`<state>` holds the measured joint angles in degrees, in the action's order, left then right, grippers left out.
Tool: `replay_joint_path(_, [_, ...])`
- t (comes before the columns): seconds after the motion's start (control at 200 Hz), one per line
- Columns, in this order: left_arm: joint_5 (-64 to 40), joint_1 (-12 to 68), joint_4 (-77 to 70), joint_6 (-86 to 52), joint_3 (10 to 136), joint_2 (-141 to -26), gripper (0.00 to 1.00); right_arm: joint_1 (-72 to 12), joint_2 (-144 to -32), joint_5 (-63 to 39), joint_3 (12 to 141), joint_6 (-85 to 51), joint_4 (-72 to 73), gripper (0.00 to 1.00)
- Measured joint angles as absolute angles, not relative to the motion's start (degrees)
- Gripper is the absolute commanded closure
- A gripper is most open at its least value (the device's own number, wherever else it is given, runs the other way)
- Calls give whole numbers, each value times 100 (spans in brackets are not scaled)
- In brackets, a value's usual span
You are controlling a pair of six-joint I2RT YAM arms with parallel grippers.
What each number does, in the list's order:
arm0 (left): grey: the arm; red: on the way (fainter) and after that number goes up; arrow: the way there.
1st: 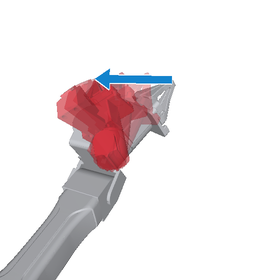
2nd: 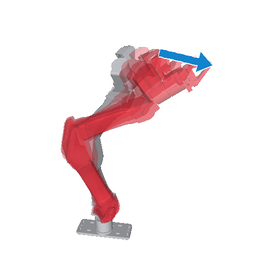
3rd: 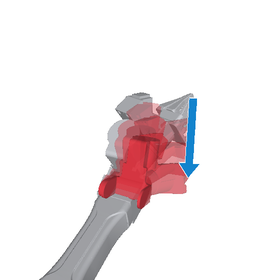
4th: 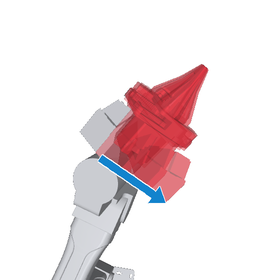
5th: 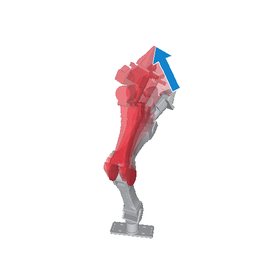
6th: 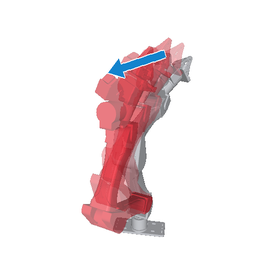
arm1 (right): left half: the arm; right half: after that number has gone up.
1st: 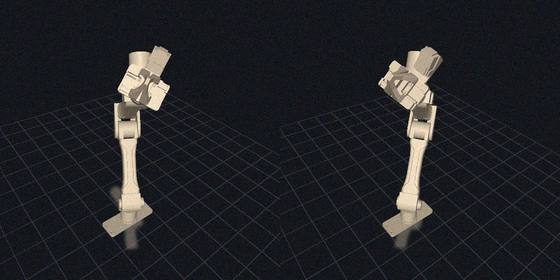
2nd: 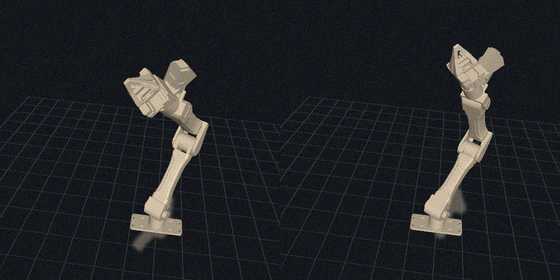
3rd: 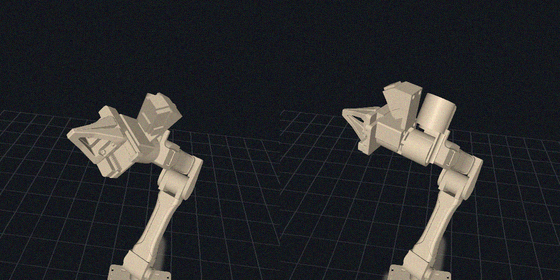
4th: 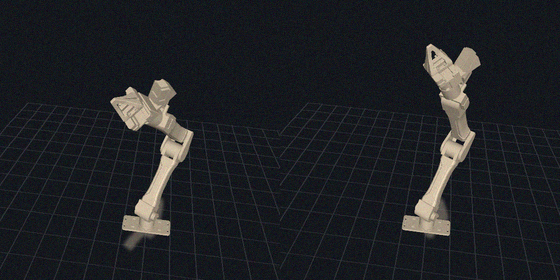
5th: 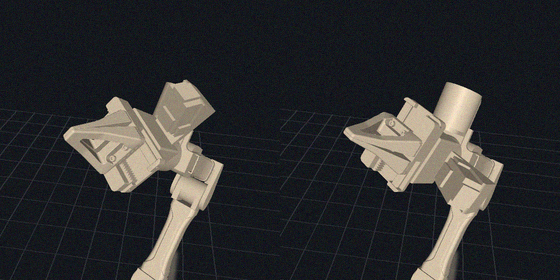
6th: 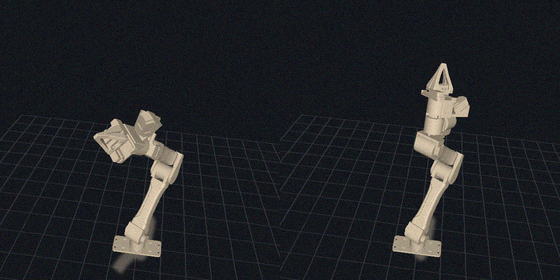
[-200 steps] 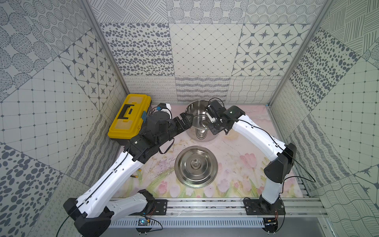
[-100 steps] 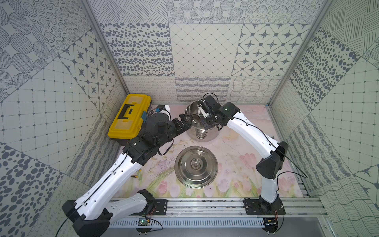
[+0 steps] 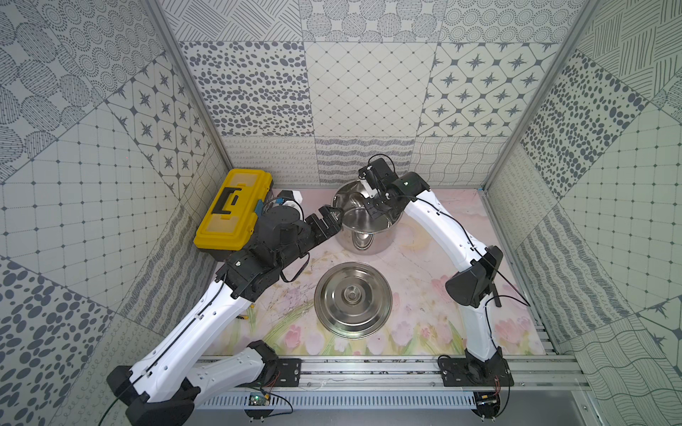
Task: Stir the soup with a spoon
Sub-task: Stir the soup in the pan with a stick.
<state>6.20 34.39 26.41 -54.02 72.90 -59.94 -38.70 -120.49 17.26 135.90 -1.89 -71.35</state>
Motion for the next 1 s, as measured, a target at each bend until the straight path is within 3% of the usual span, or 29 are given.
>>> replay_joint_path(0.48, [615, 3439, 2637, -5404, 7290, -6082, 0, -3555, -11911, 2001, 12676, 110, -7183, 100])
replay_joint_path(1.0, [569, 3439, 2600, -5406, 7290, -6261, 1, -3682, -10339, 1719, 11063, -128, -7085, 100])
